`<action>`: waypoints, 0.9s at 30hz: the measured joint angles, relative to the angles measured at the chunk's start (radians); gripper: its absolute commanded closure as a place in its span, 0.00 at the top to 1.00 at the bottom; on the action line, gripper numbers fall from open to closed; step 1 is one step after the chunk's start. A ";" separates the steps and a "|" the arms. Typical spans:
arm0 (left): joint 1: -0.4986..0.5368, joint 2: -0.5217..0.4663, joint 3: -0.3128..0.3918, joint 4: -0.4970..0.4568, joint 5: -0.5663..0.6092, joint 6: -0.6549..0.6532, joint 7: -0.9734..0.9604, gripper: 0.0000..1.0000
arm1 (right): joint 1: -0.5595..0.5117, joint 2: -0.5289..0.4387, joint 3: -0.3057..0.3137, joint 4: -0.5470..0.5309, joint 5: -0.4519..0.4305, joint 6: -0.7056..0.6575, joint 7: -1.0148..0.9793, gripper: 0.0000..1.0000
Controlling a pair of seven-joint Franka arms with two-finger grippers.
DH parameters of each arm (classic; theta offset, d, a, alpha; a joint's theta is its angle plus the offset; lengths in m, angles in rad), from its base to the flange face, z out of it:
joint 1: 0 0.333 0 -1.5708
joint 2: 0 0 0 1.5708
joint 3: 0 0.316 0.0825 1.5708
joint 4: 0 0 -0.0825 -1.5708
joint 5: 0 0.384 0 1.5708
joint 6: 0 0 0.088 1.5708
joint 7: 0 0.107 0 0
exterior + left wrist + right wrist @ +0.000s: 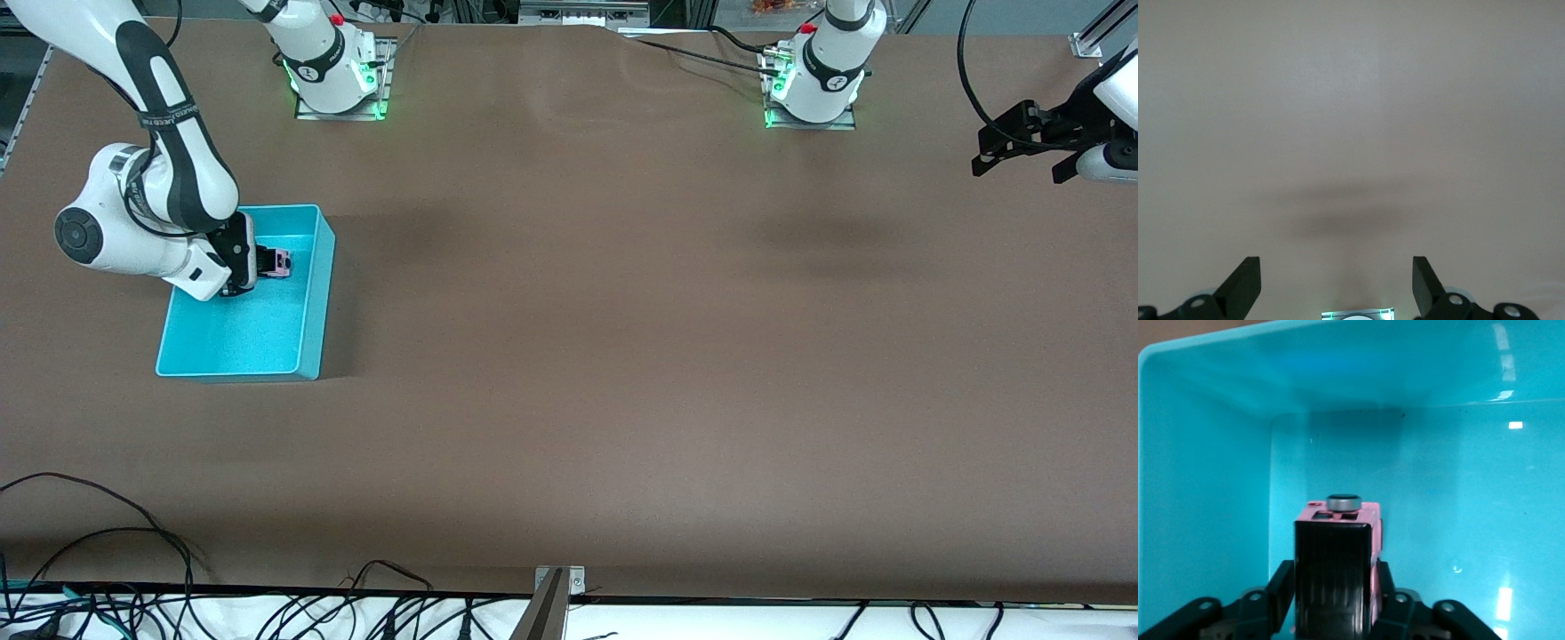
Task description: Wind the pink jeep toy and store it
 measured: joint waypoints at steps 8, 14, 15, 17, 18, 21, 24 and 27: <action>0.000 0.001 0.000 0.000 0.000 0.000 0.000 1.00 | -0.002 -0.003 -0.002 0.012 0.003 0.000 0.001 1.00; 0.001 0.002 0.005 0.000 0.000 -0.002 0.000 1.00 | -0.001 -0.011 0.001 0.132 0.003 -0.114 0.003 1.00; 0.001 0.003 0.005 0.000 0.000 -0.002 0.000 1.00 | 0.001 -0.013 0.002 0.163 0.003 -0.149 0.010 1.00; 0.001 0.003 0.006 0.000 0.000 -0.002 0.000 1.00 | 0.005 -0.018 0.003 0.229 0.004 -0.219 0.038 1.00; 0.001 0.003 0.007 0.000 0.000 -0.002 0.000 1.00 | 0.008 -0.021 0.004 0.265 0.004 -0.252 0.062 1.00; 0.001 0.003 0.007 0.000 0.000 -0.002 0.000 1.00 | 0.020 -0.029 0.008 0.363 0.004 -0.337 0.147 1.00; 0.001 0.003 0.007 0.000 0.000 -0.003 0.000 1.00 | 0.038 -0.034 0.011 0.455 0.004 -0.410 0.266 1.00; 0.001 0.003 0.007 0.000 0.000 -0.003 0.000 1.00 | 0.050 -0.038 0.012 0.533 0.004 -0.457 0.400 1.00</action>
